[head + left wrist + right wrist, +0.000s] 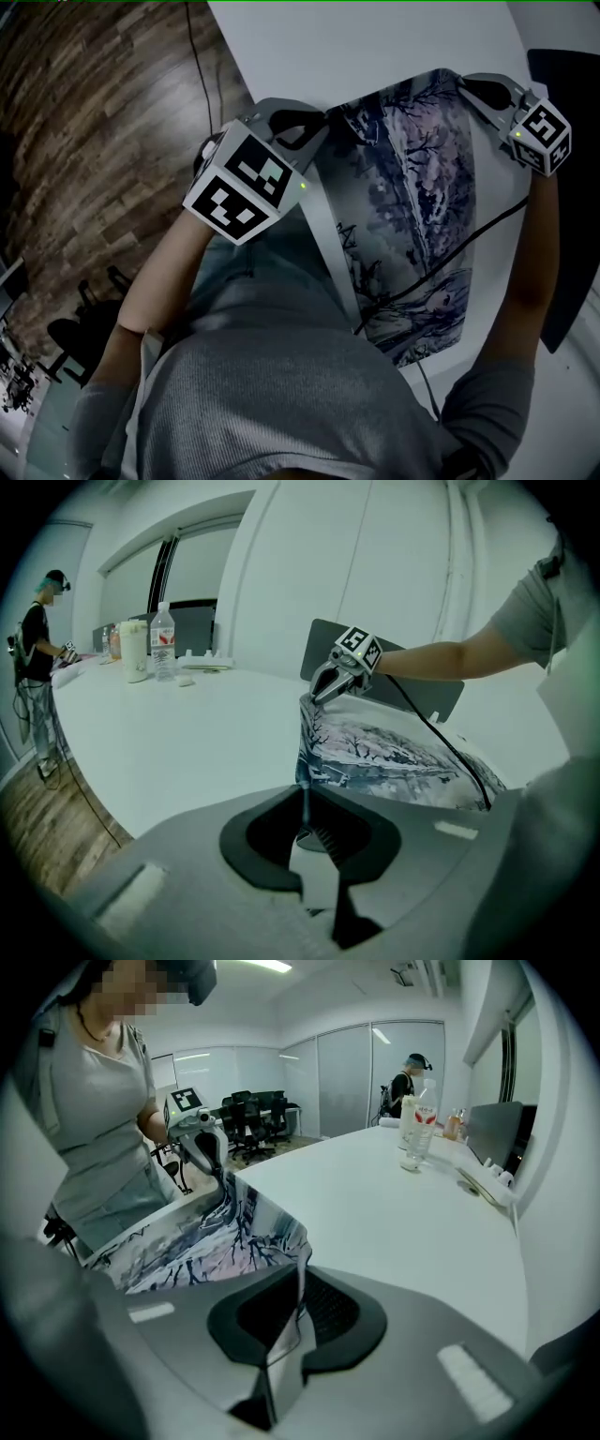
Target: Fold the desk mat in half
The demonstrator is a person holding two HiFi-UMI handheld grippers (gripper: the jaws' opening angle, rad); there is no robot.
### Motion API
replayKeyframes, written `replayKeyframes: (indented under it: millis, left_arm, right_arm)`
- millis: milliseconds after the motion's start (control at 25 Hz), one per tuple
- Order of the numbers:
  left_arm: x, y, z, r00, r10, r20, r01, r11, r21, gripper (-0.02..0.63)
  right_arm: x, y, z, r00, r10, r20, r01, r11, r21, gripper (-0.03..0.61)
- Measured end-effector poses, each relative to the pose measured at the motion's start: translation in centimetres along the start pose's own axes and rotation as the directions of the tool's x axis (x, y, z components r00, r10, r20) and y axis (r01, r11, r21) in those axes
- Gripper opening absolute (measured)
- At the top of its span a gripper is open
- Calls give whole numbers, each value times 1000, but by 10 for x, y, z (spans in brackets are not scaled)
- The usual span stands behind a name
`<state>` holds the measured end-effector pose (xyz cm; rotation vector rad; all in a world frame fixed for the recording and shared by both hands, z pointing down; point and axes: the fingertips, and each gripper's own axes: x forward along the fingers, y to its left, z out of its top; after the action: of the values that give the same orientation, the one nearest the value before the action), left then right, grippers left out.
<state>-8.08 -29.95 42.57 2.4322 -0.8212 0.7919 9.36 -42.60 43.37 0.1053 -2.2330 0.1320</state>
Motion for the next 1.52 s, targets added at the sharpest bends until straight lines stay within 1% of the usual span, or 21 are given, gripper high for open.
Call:
replayKeyframes:
  millis: [200, 400, 520, 600, 800, 880, 1000, 1160, 1280, 1440, 1520]
  left_arm:
    - [-6, -29, -2, 998, -56, 26, 55, 998, 44, 41]
    - [-13, -61, -1, 994, -99, 46, 94, 990, 105, 38]
    - [-16, -84, -4, 991, -131, 28, 124, 977, 172, 38]
    - [-19, -99, -7, 988, -154, 24, 146, 969, 198, 38]
    - [-21, -126, -18, 985, -169, 41, 157, 966, 204, 37]
    - [-19, -140, -21, 984, -175, 38, 163, 964, 212, 37]
    - [-18, -164, -31, 983, -180, 23, 171, 962, 215, 37]
    - [-12, -197, -48, 983, -183, -6, 181, 963, 198, 37]
    - [-8, -226, -57, 986, -169, -17, 169, 968, 184, 37]
    - [0, -256, -66, 991, -128, -34, 133, 973, 191, 37]
    - [4, -267, -69, 993, -114, -35, 118, 977, 179, 37]
  right_arm:
    - [-20, 19, -9, 996, 6, -85, -5, 1000, 10, 28]
    - [-38, 46, -24, 991, -39, -126, 45, 998, 44, 29]
    - [-50, 72, -46, 980, -65, -186, 78, 995, 61, 29]
    - [-55, 88, -58, 972, -94, -217, 111, 992, 67, 28]
    - [-58, 109, -77, 947, -186, -262, 208, 977, 57, 26]
    - [-63, 118, -87, 935, -209, -287, 232, 972, 48, 26]
    - [-67, 137, -108, 924, -196, -329, 213, 977, 15, 26]
    - [-71, 161, -120, 925, -168, -342, 167, 985, -34, 26]
    - [-74, 176, -136, 926, -147, -349, 130, 989, -72, 26]
    - [-80, 190, -150, 942, -148, -303, 123, 988, -98, 26]
    - [-88, 197, -158, 946, -154, -284, 128, 986, -110, 26]
